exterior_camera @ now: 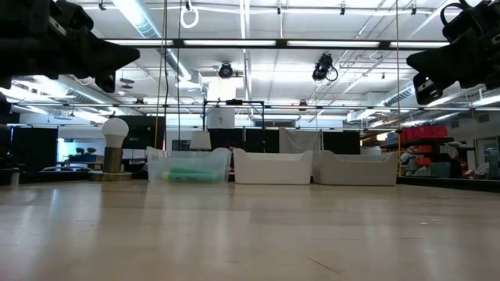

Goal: Pick & Place Markers
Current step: Return to Home Position

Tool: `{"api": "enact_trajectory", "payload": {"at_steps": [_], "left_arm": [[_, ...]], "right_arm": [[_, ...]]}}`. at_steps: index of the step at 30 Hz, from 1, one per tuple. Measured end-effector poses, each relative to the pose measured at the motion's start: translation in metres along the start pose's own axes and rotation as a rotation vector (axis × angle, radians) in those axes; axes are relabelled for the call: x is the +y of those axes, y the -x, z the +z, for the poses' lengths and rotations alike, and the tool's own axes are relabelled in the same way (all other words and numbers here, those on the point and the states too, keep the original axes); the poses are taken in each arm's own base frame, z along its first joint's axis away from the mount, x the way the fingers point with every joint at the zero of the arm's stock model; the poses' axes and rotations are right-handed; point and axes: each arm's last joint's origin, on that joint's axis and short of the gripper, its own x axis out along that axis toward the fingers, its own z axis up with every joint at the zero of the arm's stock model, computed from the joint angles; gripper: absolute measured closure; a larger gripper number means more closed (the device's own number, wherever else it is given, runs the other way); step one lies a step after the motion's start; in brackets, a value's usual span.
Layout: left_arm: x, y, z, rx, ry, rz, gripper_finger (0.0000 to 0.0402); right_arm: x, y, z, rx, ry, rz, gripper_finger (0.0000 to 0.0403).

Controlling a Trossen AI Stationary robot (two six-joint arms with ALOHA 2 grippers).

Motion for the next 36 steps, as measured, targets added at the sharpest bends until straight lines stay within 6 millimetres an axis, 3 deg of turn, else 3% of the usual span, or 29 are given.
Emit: {"api": "enact_trajectory", "payload": {"at_steps": [7,17,36], "left_arm": [[0.000,0.013,-0.002,0.010,0.001,-0.005,0.0399],[0.001,0.013,-0.011,0.109,-0.039,0.010,0.0396],[0.001,0.013,-0.010,0.094,-0.061,0.009,0.0395]], "right_arm": [[0.000,0.000,0.000,0.000,0.000,0.000,0.0392],[0.000,0.000,0.000,-0.001,0.000,0.000,0.0392],[0.000,0.000,0.000,-0.001,0.000,0.000,0.0392]]}}
